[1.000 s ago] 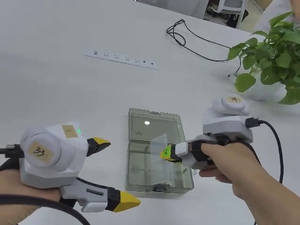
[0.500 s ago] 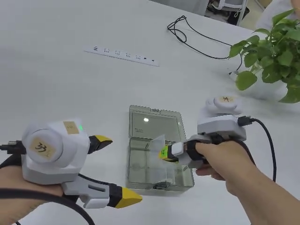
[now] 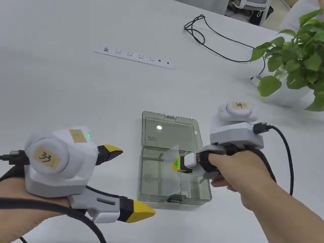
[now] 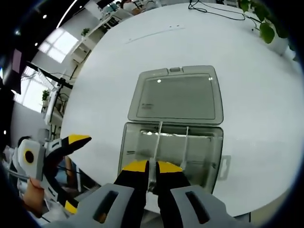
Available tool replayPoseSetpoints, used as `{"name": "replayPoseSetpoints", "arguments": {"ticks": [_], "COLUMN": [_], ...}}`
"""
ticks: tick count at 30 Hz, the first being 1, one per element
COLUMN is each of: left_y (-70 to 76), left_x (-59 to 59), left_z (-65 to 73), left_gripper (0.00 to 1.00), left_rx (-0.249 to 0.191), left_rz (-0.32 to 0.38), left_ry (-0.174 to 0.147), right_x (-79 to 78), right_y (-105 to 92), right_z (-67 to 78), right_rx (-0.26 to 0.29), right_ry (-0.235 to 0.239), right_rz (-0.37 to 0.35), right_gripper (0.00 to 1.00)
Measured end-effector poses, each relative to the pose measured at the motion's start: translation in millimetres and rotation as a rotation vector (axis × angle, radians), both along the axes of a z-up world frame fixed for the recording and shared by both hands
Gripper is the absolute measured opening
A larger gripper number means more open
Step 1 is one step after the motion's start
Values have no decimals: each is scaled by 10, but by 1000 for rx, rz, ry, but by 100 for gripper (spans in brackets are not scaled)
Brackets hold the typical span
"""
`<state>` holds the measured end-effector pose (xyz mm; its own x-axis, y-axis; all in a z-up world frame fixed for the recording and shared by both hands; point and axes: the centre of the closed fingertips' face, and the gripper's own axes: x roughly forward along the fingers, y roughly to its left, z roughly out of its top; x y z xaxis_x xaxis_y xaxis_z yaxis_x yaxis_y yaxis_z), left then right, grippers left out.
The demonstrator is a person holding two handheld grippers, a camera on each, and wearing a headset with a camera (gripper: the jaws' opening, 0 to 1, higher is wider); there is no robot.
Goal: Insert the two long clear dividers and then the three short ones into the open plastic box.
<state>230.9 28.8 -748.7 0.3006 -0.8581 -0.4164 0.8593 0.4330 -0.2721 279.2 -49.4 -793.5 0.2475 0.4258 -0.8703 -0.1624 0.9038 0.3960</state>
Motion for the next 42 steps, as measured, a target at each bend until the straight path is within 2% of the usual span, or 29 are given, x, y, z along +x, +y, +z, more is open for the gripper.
{"name": "replayPoseSetpoints", "arguments": {"ticks": [13, 31, 42], "left_y": [-13, -12, 0], "left_x": [3, -13, -5], "left_z": [-14, -38, -40], "left_gripper": [89, 88, 88], "left_rx": [-2, 2, 4], "left_rz": [-1, -6, -4], "left_ry": [6, 14, 14], "right_x": [-21, -6, 1], "right_y": [35, 32, 66], "right_z": [50, 16, 4], "right_rx": [-4, -17, -62], "right_ry": [-21, -30, -55], "right_rz": [26, 38, 108], "right_gripper": [7, 7, 7]}}
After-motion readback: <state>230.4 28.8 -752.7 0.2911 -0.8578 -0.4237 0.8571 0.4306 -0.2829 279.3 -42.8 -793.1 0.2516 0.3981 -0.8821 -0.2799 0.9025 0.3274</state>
